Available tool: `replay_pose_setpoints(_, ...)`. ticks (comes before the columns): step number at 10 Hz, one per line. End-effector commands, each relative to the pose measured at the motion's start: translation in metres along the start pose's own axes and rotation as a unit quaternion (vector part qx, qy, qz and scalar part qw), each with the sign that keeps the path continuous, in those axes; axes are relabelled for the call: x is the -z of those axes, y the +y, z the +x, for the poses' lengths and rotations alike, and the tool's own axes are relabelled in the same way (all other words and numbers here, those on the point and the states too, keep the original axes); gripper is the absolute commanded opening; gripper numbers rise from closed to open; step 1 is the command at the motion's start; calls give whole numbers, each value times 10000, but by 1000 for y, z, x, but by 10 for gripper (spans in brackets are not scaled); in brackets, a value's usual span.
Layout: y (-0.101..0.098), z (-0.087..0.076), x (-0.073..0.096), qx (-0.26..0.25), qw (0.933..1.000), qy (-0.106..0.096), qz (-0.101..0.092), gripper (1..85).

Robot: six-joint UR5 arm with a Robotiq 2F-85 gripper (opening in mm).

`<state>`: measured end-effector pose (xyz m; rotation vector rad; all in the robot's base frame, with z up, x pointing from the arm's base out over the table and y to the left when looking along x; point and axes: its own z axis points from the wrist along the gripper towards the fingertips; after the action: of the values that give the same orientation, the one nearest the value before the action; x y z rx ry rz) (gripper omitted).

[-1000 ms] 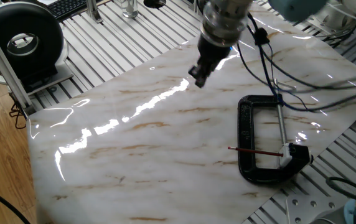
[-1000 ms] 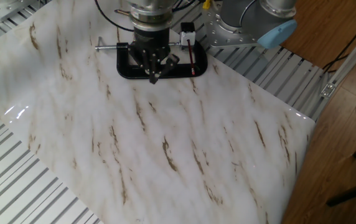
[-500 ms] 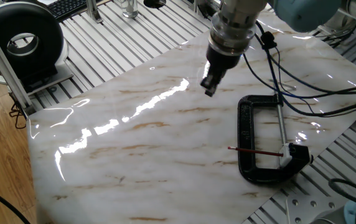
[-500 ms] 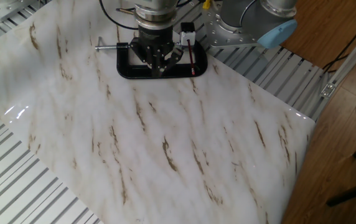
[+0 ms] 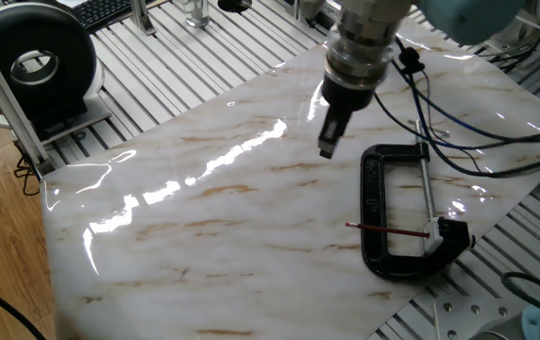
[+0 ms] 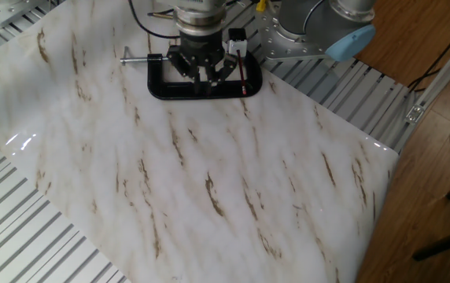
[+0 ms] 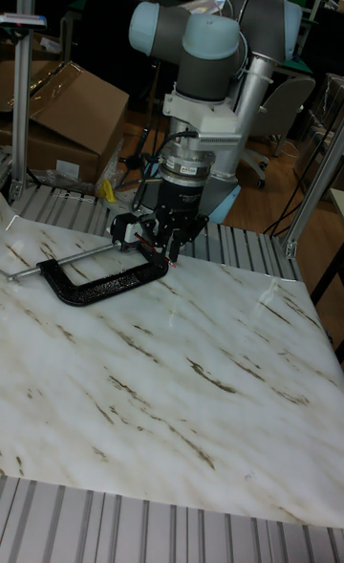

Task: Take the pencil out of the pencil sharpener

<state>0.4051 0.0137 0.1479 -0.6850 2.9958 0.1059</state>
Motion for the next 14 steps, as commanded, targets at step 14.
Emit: replay_pose_setpoints(14, -2, 54, -18, 357, 9993, -49, 50, 333)
